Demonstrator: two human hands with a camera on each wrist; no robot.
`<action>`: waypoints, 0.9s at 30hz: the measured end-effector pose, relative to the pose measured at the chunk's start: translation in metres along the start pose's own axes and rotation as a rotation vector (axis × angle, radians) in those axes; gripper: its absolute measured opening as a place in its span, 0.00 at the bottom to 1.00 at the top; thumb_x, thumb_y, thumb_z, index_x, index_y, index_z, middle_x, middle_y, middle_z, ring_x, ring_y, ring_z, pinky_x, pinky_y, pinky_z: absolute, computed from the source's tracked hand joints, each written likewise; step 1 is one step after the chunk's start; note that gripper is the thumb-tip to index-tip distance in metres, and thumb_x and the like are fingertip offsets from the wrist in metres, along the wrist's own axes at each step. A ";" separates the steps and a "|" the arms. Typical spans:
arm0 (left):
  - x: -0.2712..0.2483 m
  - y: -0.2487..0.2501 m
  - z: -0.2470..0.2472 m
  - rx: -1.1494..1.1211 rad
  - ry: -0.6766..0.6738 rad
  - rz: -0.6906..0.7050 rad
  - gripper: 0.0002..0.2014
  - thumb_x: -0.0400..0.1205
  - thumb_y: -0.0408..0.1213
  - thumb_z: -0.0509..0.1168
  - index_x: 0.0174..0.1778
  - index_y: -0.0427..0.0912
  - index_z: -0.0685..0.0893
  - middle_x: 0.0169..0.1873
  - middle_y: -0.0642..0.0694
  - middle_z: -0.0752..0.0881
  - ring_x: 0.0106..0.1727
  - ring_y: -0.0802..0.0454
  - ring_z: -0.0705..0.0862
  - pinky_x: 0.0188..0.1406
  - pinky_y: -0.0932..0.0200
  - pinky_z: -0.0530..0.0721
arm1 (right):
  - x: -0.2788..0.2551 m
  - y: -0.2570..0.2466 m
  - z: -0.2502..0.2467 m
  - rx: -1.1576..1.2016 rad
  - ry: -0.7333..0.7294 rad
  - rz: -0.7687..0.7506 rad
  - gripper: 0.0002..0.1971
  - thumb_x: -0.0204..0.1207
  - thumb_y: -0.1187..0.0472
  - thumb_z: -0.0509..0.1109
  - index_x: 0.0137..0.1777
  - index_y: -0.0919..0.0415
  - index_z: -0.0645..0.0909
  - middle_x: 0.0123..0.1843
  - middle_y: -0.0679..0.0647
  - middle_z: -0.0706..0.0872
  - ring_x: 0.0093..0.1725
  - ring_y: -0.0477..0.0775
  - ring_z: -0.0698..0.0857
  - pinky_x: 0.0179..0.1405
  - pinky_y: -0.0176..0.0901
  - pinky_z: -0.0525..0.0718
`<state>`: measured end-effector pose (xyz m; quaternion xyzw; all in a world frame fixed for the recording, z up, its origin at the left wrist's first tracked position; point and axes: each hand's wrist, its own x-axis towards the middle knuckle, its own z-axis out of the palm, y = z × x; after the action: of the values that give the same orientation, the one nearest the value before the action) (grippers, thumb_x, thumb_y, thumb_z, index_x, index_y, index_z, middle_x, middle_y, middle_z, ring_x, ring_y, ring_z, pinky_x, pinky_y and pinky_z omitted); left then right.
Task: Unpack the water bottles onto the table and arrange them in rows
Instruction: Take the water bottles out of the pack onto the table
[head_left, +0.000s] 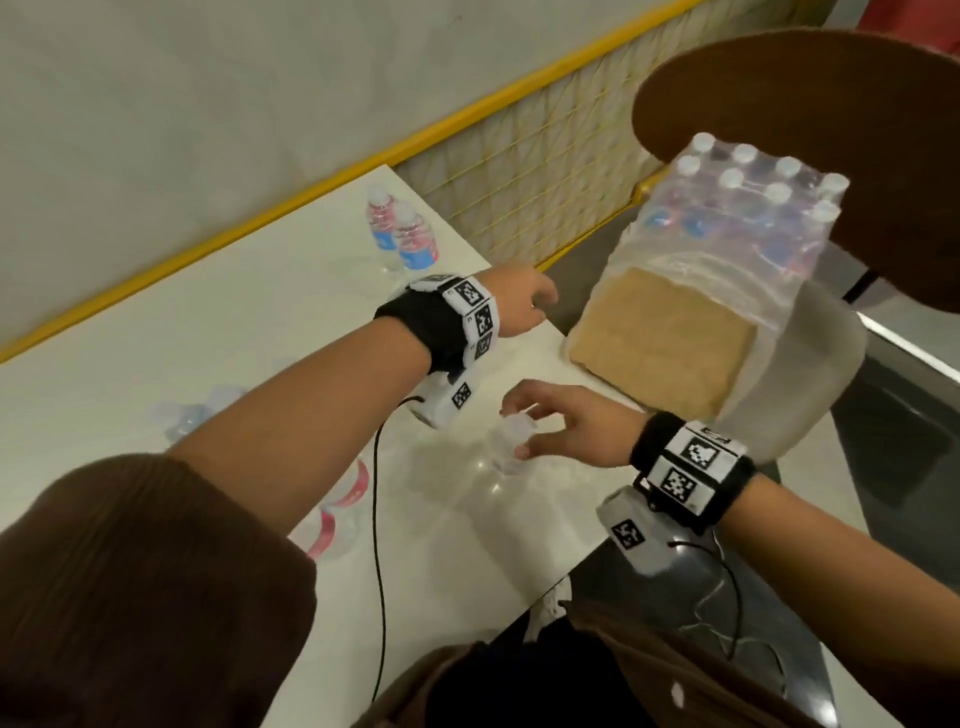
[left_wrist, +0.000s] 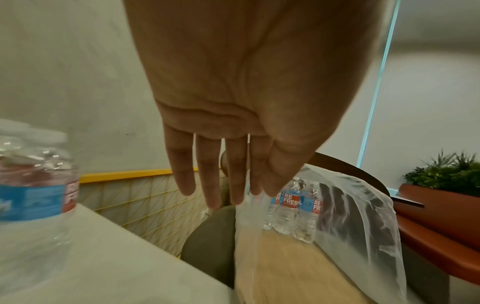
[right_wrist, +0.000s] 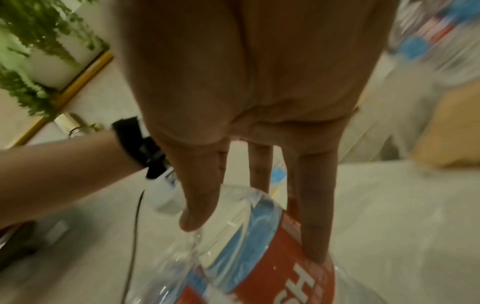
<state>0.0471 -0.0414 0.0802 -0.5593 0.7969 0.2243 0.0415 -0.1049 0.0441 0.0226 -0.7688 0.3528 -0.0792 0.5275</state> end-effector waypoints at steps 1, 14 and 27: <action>-0.007 -0.004 0.003 0.001 -0.010 -0.013 0.19 0.84 0.37 0.60 0.71 0.44 0.77 0.69 0.47 0.80 0.67 0.48 0.80 0.66 0.59 0.74 | 0.004 -0.009 0.017 -0.023 -0.078 -0.014 0.17 0.71 0.60 0.76 0.58 0.52 0.78 0.58 0.43 0.83 0.59 0.49 0.81 0.67 0.45 0.77; -0.015 0.010 0.016 0.057 -0.032 0.077 0.19 0.82 0.39 0.62 0.70 0.43 0.78 0.71 0.42 0.75 0.70 0.44 0.76 0.71 0.52 0.73 | 0.041 -0.055 0.097 -0.056 -0.246 0.032 0.29 0.75 0.57 0.73 0.76 0.49 0.68 0.75 0.50 0.74 0.72 0.55 0.75 0.70 0.48 0.76; 0.088 0.066 0.033 -0.008 0.124 0.019 0.19 0.79 0.33 0.62 0.67 0.37 0.77 0.82 0.45 0.57 0.75 0.42 0.71 0.71 0.45 0.74 | -0.013 0.084 -0.079 0.048 0.478 0.520 0.23 0.75 0.65 0.70 0.71 0.58 0.74 0.71 0.56 0.77 0.66 0.57 0.78 0.62 0.45 0.78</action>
<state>-0.0518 -0.0862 0.0433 -0.5649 0.8022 0.1928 -0.0124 -0.1918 -0.0242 -0.0126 -0.6004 0.6481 -0.1283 0.4506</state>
